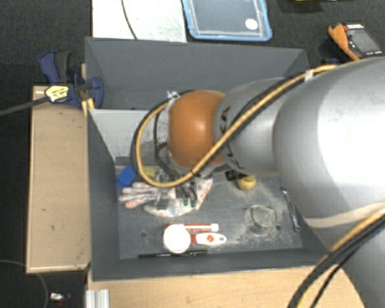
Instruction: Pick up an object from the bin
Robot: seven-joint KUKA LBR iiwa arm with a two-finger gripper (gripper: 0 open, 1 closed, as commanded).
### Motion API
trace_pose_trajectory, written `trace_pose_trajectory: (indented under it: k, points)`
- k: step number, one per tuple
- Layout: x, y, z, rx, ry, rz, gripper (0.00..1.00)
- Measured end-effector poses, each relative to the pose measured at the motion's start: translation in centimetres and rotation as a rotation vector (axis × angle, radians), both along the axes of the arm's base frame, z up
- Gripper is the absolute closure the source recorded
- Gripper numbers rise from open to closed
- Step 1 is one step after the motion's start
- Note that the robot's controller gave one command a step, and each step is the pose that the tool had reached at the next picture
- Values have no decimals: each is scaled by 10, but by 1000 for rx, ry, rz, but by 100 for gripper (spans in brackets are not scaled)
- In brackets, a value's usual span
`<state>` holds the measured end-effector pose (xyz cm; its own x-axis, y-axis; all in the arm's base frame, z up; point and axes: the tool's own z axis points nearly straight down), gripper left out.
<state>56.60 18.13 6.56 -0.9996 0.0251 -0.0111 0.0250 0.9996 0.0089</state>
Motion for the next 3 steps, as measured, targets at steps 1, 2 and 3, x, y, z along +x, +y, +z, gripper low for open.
trace_pose_trajectory:
  k: [1, 2, 3]
  points:
    - [-1, -1, 19, 0, 3, -2, 100]
    - [-2, -1, 67, -2, 7, -3, 100]
    - [-1, -1, 92, 1, 1, -4, 100]
